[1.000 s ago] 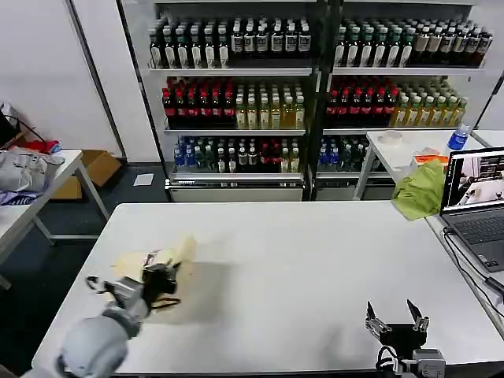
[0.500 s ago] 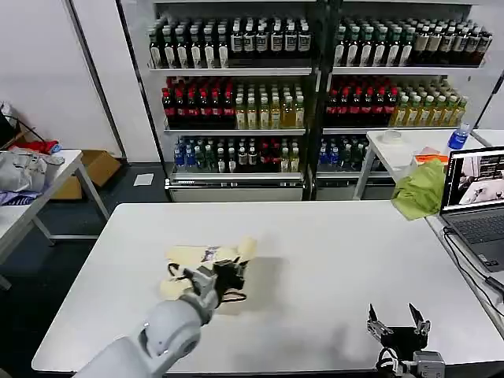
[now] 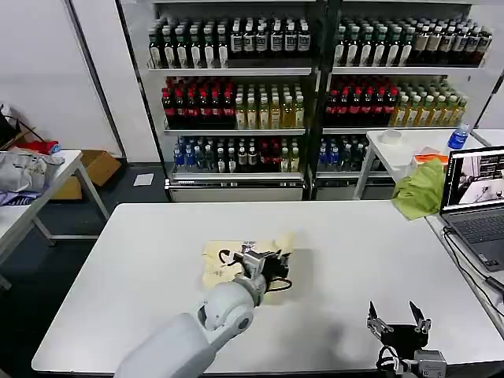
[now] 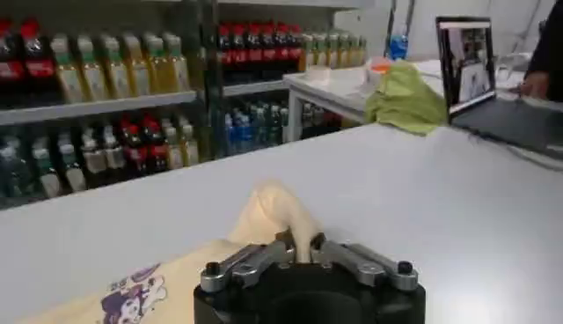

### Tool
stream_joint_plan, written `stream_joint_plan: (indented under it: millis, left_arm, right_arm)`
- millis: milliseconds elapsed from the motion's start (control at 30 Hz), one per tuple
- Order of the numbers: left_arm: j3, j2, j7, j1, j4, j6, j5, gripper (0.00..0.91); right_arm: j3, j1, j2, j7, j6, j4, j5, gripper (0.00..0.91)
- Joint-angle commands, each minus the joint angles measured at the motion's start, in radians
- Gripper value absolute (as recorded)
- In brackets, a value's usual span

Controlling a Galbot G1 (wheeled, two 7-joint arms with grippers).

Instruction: Fold and organize the clothes.

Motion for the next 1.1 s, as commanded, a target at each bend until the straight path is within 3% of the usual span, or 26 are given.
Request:
stream_joint_plan:
  millis: [33,267,467,533,600,700,767,800,900,1100]
  left_arm:
    - [-0.008,-0.086,0.01,-0.019,0.052,-0.112,-0.137,0.907]
    - [-0.13,-0.021,0.021,0.135,-0.089,-0.161,-0.367,0.907]
    - [-0.364,0.092,0.025,0.316,-0.248,-0.177,-0.403,0.907]
    - [-0.456,0.143,0.026,0.379,-0.296,-0.183,-0.366,0.907]
    - [-0.547,0.201,0.043,0.474,-0.334,-0.195,-0.168,0.907]
    - [-0.693,0.247,0.062,0.6,-0.387,-0.231,-0.036,0.907]
    - [-0.749,0.25,0.063,0.686,-0.405,-0.243,0.04,0.907]
    - [-0.797,0.244,0.066,0.735,-0.41,-0.298,0.1,0.907]
    - [-0.864,0.22,0.067,0.809,-0.433,-0.357,0.172,0.907]
    - [-0.895,0.194,0.091,0.878,-0.477,-0.423,0.281,0.907]
  right_arm:
    - [0.001,0.004,-0.001,-0.005,0.001,0.004,-0.001,0.907]
    - [-0.004,0.022,-0.017,-0.016,0.007,0.006,-0.002,0.907]
    - [-0.019,0.054,-0.029,-0.029,0.03,0.003,-0.008,0.907]
    - [-0.025,0.058,-0.035,-0.036,0.043,0.007,-0.009,0.907]
    - [-0.033,0.066,-0.043,-0.044,0.054,0.007,-0.008,0.907]
    - [-0.048,0.085,-0.048,-0.044,0.054,-0.001,-0.005,0.907]
    - [-0.056,0.103,-0.048,-0.036,0.057,-0.009,-0.004,0.907]
    - [-0.062,0.114,-0.047,-0.033,0.057,-0.013,-0.002,0.907]
    - [-0.071,0.131,-0.043,-0.024,0.071,-0.022,-0.002,0.907]
    - [-0.084,0.138,-0.045,-0.02,0.118,-0.033,-0.015,0.907]
